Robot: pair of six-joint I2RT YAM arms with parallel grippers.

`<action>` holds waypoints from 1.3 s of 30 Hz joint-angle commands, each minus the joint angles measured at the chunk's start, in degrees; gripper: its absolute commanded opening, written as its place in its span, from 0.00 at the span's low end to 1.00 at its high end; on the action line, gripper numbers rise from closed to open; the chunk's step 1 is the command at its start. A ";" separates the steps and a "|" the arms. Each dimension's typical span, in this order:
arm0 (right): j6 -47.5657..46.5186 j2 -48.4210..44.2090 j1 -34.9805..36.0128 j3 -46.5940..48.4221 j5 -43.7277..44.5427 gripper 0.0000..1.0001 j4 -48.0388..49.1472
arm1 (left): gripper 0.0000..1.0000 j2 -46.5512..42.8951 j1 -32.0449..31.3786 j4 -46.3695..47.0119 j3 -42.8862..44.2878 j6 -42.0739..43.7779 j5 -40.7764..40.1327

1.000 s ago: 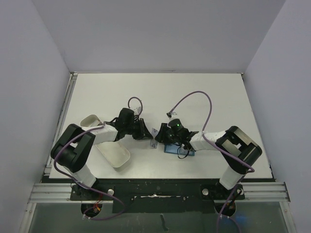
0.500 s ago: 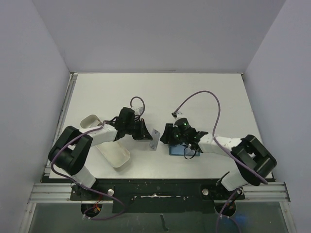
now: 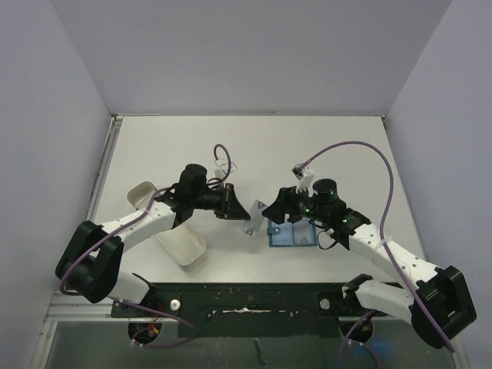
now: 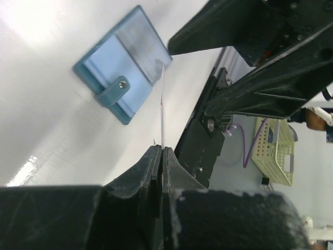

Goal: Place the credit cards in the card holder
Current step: Pick up the credit card from the center of the board.

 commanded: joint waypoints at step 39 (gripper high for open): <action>16.34 -14.12 -17.70 -8.89 -20.09 0.00 13.47 | 0.00 -3.90 -0.76 32.55 -10.76 -18.79 11.43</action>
